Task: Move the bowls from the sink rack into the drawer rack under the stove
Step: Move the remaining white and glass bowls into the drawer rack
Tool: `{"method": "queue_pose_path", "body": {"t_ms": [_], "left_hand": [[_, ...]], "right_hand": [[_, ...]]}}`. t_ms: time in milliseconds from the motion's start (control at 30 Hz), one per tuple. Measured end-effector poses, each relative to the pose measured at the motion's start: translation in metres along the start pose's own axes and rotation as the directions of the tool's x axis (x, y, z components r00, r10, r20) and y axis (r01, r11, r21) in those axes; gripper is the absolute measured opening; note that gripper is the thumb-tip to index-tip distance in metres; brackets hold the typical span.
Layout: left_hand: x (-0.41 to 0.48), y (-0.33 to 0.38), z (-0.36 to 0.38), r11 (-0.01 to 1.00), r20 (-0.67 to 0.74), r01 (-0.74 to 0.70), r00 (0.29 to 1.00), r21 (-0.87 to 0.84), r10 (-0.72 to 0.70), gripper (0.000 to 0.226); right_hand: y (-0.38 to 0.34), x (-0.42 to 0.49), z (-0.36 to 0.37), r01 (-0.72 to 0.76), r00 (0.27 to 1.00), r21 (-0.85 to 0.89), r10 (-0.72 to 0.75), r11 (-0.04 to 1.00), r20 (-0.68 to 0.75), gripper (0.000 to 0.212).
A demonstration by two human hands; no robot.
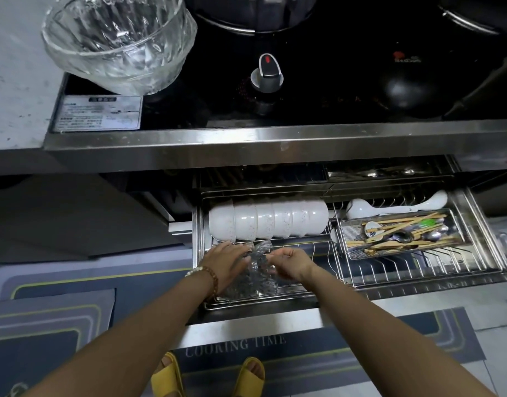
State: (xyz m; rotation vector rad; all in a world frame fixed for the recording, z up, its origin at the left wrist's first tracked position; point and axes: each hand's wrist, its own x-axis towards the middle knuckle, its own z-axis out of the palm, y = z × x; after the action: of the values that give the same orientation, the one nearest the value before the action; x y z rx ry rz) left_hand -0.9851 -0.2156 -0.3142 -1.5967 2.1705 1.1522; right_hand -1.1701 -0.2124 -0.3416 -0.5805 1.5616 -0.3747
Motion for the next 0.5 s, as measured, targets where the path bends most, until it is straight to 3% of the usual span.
{"method": "queue_pose_path", "body": {"t_ms": [67,167,267,500], "left_hand": [[-0.004,-0.001,-0.005,0.998,-0.038,-0.008,0.999,-0.061,0.005,0.046],[-0.017,0.004,-0.021,0.978,-0.094,-0.017,0.996,-0.21,-0.002,0.044],[-0.042,0.016,-0.051,0.935,-0.226,-0.101,0.974,-0.34,0.023,0.033],[-0.126,0.031,-0.168,0.868,-0.539,-0.32,0.839,-0.378,0.075,0.02]], "right_hand": [[-0.002,-0.005,-0.001,0.062,0.996,-0.144,-0.07,0.988,-0.05,0.009],[-0.016,-0.03,-0.001,0.16,0.979,-0.266,-0.187,0.951,-0.078,0.034],[-0.046,-0.079,0.002,0.33,0.936,-0.239,-0.349,0.913,-0.04,0.042],[-0.154,-0.191,0.021,0.704,0.707,-0.219,-0.694,0.675,0.136,0.042]]}}
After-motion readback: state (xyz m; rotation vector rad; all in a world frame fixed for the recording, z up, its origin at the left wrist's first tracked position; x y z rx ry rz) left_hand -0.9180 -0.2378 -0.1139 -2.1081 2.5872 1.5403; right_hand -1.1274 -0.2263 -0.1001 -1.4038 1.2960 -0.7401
